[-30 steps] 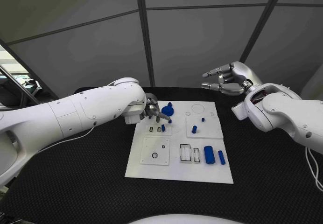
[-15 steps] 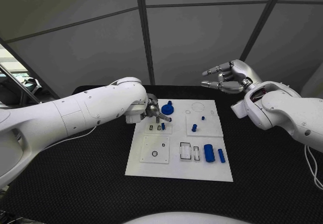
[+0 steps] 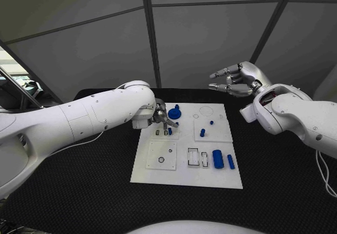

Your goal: Assemble the parts on the task board

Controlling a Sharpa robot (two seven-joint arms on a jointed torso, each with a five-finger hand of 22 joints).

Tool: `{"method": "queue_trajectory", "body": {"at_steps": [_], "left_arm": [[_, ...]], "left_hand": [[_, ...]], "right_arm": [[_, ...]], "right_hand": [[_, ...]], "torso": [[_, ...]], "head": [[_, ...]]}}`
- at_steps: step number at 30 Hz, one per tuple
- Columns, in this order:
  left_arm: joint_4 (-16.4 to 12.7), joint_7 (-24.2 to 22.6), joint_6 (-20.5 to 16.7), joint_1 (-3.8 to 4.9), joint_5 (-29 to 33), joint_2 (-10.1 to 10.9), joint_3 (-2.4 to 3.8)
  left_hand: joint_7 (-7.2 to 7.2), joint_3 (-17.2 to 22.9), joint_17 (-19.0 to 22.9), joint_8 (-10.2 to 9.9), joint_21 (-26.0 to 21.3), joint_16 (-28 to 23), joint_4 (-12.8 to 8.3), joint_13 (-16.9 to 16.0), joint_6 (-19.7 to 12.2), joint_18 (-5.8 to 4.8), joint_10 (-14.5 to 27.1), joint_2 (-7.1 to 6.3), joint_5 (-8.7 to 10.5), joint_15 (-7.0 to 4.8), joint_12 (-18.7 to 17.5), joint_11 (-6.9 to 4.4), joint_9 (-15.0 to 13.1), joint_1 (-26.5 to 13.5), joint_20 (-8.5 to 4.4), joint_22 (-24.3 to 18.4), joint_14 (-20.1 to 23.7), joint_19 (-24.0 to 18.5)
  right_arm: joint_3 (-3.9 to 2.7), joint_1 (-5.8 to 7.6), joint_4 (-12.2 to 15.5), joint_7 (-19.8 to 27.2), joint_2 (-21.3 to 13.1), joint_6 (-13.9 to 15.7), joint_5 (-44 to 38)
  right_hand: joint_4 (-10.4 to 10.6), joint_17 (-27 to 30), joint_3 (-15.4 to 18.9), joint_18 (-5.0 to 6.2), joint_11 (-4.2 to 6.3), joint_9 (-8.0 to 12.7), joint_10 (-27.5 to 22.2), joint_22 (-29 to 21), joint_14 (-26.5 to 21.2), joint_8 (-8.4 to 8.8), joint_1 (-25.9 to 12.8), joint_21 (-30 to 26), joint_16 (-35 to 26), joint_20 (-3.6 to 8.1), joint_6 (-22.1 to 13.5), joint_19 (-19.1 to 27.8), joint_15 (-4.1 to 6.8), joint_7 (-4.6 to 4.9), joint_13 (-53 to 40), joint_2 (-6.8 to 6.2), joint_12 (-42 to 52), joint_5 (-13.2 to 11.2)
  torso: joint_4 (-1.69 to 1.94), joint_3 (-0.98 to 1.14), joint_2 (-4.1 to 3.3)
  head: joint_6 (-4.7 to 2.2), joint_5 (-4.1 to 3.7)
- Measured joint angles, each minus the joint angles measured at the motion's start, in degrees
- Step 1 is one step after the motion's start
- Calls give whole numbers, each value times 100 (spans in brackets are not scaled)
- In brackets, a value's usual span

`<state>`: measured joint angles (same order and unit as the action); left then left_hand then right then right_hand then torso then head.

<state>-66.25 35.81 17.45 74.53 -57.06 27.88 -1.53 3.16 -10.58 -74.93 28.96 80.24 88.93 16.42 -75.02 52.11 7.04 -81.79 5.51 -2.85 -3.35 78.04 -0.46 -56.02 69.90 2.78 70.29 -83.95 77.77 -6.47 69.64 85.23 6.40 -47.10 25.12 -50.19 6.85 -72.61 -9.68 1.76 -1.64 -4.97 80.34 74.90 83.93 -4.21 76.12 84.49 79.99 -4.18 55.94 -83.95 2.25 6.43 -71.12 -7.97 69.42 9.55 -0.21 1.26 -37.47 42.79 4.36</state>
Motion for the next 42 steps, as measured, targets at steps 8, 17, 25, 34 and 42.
{"method": "queue_trajectory", "body": {"at_steps": [8, 17, 25, 34, 42], "left_arm": [[70, 0, 30, -55, -3, -53, -7], [75, 0, 32, -69, -4, -58, -8], [69, -1, 32, -72, -6, -73, -8], [61, -25, 27, -72, -6, -77, -7], [-28, -52, -93, -72, 1, -29, -4]], "left_hand": [[22, 40, 0, 0, 0, -18, -40, -10, -22, 0, 9, 69, 0, 2, 5, 10, -53, 70, 0, 0, 2, 0], [22, 66, 0, 0, 0, -18, -66, -10, -22, 0, 10, 108, 0, 11, -17, 10, -108, 108, 0, 6, 9, 0], [1, 302, 1, -74, -22, -18, -302, -24, -43, 2, 39, 180, -25, 9, -14, 2, -239, 397, 0, 4, -17, -41], [-23, 596, 1, -283, -22, -18, -628, -102, -67, 3, 69, 39, -966, -19, -61, -9, -345, 554, -21, 9, 2, -62], [1, 1199, 1, -470, -22, -18, -975, -106, -123, 3, 70, -107, -2201, -38, -102, -9, -415, 772, -21, 104, -18, -62]], "right_arm": [[0, 0, -34, -3, 32, -2, 1], [0, 0, -54, -6, 43, 1, 1], [1, 0, -85, -15, 71, 1, 1], [1, -1, -111, -22, 93, 0, 2], [1, -1, -166, -36, 109, -2, 2]], "right_hand": [[0, 0, 0, 0, 0, 0, 0, 0, 0, 0, 0, 0, 0, 0, 0, 0, 0, 0, 0, 0, 0, 0], [0, 11, 0, 0, 0, 0, 0, 0, 0, 0, 0, -28, -28, 0, 0, 0, 0, 0, 12, 0, -30, 28], [0, 11, 0, -1, 0, -1, 0, 0, 0, 0, 0, -28, -28, 0, 0, 0, 0, 0, 12, 0, -30, 27], [0, 10, 0, 0, 0, -1, 0, 0, 0, 0, 1, -28, -28, 0, 0, 0, 0, 0, 12, 0, -30, 27], [0, 10, 0, -1, 0, -1, 0, 0, 0, 0, 1, -28, -28, 0, 0, 0, 0, 0, 12, -1, -30, 28]], "torso": [[0, -1, 0], [4, 0, 0], [5, 3, 0], [5, 3, 1], [5, 3, 0]], "head": [[13, -3], [19, 3], [35, 12], [38, 12], [46, 9]]}}
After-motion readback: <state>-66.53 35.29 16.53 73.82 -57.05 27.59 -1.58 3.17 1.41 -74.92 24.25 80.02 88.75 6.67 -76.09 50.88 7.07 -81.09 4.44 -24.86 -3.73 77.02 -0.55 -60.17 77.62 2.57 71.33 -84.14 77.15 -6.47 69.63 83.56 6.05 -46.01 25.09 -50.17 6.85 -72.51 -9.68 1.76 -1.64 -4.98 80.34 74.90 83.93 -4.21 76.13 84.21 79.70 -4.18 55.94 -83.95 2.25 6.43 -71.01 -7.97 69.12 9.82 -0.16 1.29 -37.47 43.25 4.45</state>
